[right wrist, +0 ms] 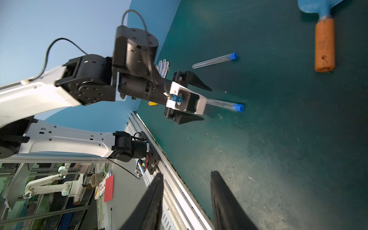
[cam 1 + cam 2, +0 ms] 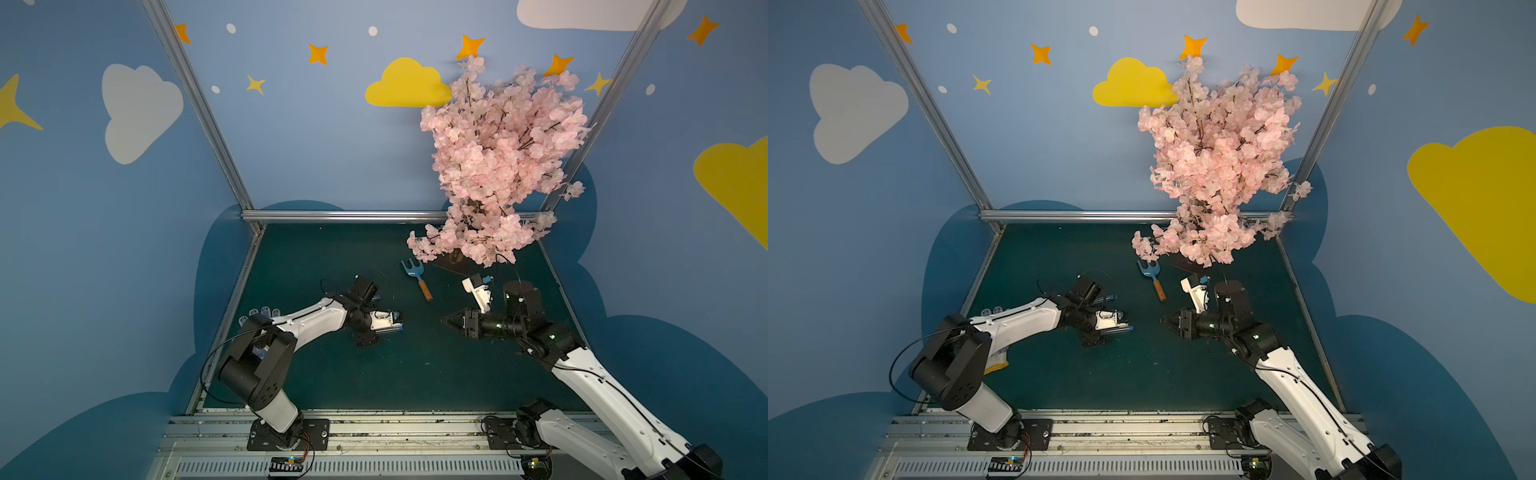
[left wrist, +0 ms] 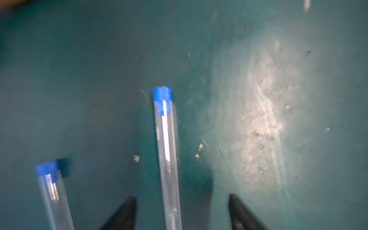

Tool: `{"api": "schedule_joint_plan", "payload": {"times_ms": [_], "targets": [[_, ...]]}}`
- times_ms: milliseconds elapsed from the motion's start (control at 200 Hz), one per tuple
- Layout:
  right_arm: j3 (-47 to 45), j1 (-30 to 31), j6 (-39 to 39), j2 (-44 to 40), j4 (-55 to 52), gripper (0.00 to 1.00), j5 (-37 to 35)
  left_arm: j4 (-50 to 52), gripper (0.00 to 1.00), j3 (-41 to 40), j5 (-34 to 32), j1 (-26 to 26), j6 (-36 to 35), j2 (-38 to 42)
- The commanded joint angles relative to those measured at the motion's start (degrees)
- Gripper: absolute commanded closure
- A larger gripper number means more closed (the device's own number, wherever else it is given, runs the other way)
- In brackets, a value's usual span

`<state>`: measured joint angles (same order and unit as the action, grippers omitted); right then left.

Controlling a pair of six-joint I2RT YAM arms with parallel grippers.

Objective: Insert stoppers into test tubes
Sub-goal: Place the test tube at the center of the board, then reset both arms

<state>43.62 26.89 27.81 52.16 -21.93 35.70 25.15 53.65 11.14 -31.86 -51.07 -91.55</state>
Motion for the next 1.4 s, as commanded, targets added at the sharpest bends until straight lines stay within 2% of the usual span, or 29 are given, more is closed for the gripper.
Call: {"api": "schedule_joint_plan", "payload": {"times_ms": [0,85,150,210,275,330,416,496,551,611,731,826,906,1081,1151,1242,1272,1357,1397], "targets": [[-1.7,-1.9,-0.9,-2.3,-2.8,0.60,-6.4,0.9,0.03,-1.4,7.8,0.2,1.1,7.5],[-3.8,-3.9,1.6,-5.5,-3.9,0.60,-20.7,-7.8,0.01,-6.7,7.5,0.8,7.1,16.2],[-6.2,-6.2,4.4,-7.8,-4.7,0.59,-33.7,-21.0,0.01,-12.9,4.9,2.8,18.4,22.2],[-8.9,-8.8,6.8,-9.6,-3.8,0.58,-42.6,-30.3,0.01,-16.9,2.7,5.9,28.3,25.7],[-11.9,-11.5,8.1,-11.4,-0.7,0.58,-49.5,-36.5,0.01,-18.8,-9.2,8.1,39.9,26.9],[-14.3,-12.9,6.7,-12.5,3.5,0.58,-55.6,-36.8,0.01,-18.3,-19.8,10.8,48.0,26.5],[-18.1,-14.6,-2.7,-13.0,15.0,0.57,-62.1,-35.6,0.01,-18.3,-27.6,15.4,54.2,25.8],[-21.8,-16.2,-14.9,-9.7,28.7,0.55,-60.8,-39.0,0.01,-20.9,-34.0,18.4,56.1,25.3],[-20.9,-17.9,-18.3,-5.0,30.4,0.52,-59.5,-43.7,0.01,-23.7,-37.5,20.4,55.7,24.0],[-19.8,-20.2,-20.4,0.7,33.0,0.50,-54.5,-47.4,0.01,-25.8,-40.0,22.2,56.2,22.2],[-21.7,-23.5,-21.5,10.3,45.4,0.49,-47.2,-52.9,0.01,-28.7,-39.6,24.7,55.2,19.9],[-19.9,-25.7,-21.4,16.4,48.5,0.48,-44.1,-61.6,0.01,-32.7,-37.6,27.9,57.7,17.4],[-19.8,-26.6,-22.7,20.3,54.0,0.48,-41.1,-66.3,0.01,-33.9,-37.3,28.7,56.3,15.2],[-21.1,-27.7,-24.5,26.6,62.8,0.48,-35.5,-78.2,0.01,-36.1,-30.0,30.0,55.2,8.2],[-21.5,-28.3,-24.6,29.2,65.6,0.48,-33.1,-76.4,0.01,-35.0,-25.5,30.0,53.3,6.4],[-22.1,-28.4,-26.1,32.5,69.9,0.49,-28.9,-83.5,0.01,-35.1,-24.8,30.0,52.7,1.3],[-22.2,-28.3,-26.5,33.4,71.0,0.49,-28.3,-83.4,0.01,-34.6,-24.6,30.0,52.4,1.0],[-23.8,-28.4,-26.1,36.6,77.8,0.48,-28.7,-74.6,0.01,-32.0,-24.6,30.2,53.5,2.9],[-23.7,-28.3,-25.9,36.1,76.8,0.47,-29.1,-72.2,0.01,-31.0,-24.7,30.7,54.2,3.3]]}}
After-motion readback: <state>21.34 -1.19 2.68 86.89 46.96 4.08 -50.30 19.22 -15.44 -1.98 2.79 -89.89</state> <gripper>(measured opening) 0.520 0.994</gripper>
